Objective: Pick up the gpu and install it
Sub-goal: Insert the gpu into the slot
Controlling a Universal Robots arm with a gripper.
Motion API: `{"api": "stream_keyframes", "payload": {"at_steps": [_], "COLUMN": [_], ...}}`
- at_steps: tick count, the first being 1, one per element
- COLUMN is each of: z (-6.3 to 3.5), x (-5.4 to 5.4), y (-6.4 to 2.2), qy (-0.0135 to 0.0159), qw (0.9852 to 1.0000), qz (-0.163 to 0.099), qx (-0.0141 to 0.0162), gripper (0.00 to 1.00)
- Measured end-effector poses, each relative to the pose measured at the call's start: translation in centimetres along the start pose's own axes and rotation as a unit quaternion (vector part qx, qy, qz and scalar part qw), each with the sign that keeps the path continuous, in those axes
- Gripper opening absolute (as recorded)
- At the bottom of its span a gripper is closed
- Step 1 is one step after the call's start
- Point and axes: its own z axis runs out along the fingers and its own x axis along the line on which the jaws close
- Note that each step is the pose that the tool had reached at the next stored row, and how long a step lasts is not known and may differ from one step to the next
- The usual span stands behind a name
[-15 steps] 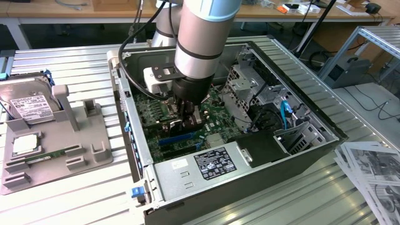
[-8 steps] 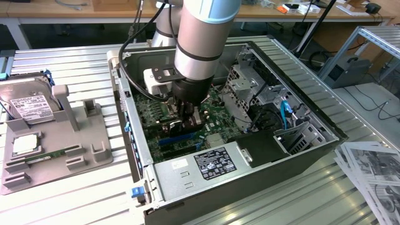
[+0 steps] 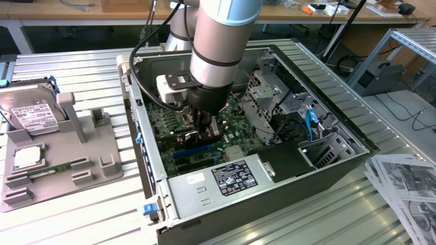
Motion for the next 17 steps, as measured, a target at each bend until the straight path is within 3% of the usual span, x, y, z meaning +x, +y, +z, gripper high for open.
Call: {"api": "stream_keyframes", "payload": {"at_steps": [17], "z": [0.57], "x": [0.02], "y": [-0.01], "qy": [-0.0002], "qw": [1.0000], "qz": [0.000], "qx": [0.0001], "gripper": [0.27]}}
